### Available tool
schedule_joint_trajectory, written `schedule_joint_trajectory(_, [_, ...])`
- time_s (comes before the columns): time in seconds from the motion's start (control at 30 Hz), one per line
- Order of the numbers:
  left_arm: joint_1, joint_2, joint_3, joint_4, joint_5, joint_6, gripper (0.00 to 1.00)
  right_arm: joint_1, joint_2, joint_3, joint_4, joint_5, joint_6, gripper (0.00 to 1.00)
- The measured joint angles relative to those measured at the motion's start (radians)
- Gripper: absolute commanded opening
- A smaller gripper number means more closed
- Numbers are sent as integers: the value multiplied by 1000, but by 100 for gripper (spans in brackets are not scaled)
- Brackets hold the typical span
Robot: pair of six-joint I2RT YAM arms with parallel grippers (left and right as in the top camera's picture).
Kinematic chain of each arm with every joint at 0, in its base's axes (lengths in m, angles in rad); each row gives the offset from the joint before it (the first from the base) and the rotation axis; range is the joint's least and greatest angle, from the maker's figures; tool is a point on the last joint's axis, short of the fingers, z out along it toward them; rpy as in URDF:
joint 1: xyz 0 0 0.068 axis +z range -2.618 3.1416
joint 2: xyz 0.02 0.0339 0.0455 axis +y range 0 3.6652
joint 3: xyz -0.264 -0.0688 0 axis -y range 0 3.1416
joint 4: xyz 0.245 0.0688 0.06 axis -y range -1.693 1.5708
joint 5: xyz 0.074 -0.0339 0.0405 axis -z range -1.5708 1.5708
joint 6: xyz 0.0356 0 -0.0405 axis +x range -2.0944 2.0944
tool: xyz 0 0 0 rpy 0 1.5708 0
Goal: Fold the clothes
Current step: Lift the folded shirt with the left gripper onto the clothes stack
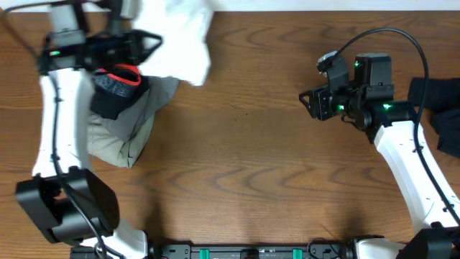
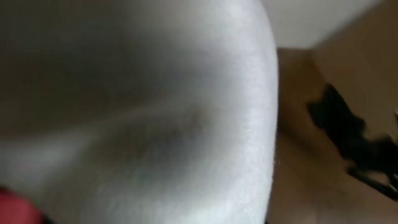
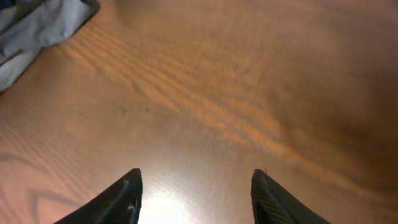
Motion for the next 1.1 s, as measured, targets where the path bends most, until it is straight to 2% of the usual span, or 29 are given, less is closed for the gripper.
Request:
schedule_joint_trajectory(0.13, [160, 48, 0, -36, -25, 13, 7, 0, 0, 0, -27, 0, 2, 49])
schedule_joint_trajectory(0.17, [193, 67, 0, -48, -36, 16, 15, 0, 0, 0, -28, -1, 2, 49])
schedule_joint_trajectory(0.23, [254, 117, 0, -67, -65, 28, 46, 0, 0, 0, -29, -2, 6, 48])
schedule_joint_trajectory(0.3, [295, 183, 0, -95, -85, 31, 66, 0, 0, 0, -30, -4, 10, 47])
schedule_joint_trajectory(0.33, [304, 208, 0, -108, -90, 31, 74, 0, 0, 0, -31, -5, 12, 47])
schedule_joint_trajectory(0.4, [318, 275, 0, -143, -97, 32, 76, 0, 0, 0, -30, -10, 16, 47])
schedule_joint_trajectory(0.43, [320, 298, 0, -155, -96, 32, 82, 0, 0, 0, -31, -15, 16, 47])
schedule_joint_trajectory(0.47, [322, 322, 0, -171, -96, 37, 98, 0, 0, 0, -32, -19, 17, 47])
schedule_joint_trajectory(0.6, [335, 344, 0, -211, -92, 43, 98, 0, 0, 0, -45, -35, 19, 47])
schedule_joint_trajectory(0.8, [386, 263, -5, -232, -104, 21, 98, 0, -2, 0, -53, -44, 19, 47])
schedule_joint_trajectory(0.93, [414, 94, -9, -235, -122, 16, 98, 0, -19, 0, -44, -45, 20, 48])
schedule_joint_trajectory(1.1, [393, -202, -7, -276, -138, 13, 98, 0, -92, 0, 8, -69, 24, 50])
